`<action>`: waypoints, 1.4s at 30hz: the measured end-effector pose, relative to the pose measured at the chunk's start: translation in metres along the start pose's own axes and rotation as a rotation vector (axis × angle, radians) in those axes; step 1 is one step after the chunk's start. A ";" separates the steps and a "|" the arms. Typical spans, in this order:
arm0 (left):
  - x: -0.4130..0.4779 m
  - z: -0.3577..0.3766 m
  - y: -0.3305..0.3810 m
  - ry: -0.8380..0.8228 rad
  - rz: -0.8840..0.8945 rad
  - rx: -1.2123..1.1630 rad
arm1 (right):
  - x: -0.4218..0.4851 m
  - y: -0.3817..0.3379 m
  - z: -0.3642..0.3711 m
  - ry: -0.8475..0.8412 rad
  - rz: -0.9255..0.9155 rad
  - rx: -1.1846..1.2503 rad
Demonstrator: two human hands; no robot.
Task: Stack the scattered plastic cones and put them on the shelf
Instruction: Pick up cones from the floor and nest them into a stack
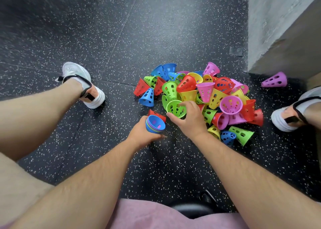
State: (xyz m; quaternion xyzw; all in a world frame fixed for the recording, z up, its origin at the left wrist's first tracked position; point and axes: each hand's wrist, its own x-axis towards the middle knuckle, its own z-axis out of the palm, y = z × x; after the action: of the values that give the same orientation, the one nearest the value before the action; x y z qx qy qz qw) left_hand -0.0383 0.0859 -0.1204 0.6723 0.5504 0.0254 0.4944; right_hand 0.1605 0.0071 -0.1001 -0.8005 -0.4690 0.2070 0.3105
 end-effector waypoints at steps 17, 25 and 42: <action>-0.003 -0.018 -0.005 0.072 -0.017 0.005 | 0.015 -0.047 0.014 0.010 0.090 0.177; 0.010 -0.018 -0.010 0.107 -0.004 -0.079 | 0.002 -0.057 0.050 -0.351 0.026 0.180; 0.004 -0.039 -0.043 0.175 -0.134 -0.086 | 0.014 -0.034 0.072 -0.560 -0.307 -0.461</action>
State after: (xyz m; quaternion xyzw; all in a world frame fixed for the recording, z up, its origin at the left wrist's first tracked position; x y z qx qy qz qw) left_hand -0.0902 0.1099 -0.1323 0.6072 0.6338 0.0746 0.4733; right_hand 0.1005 0.0537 -0.1291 -0.6825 -0.6839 0.2576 0.0099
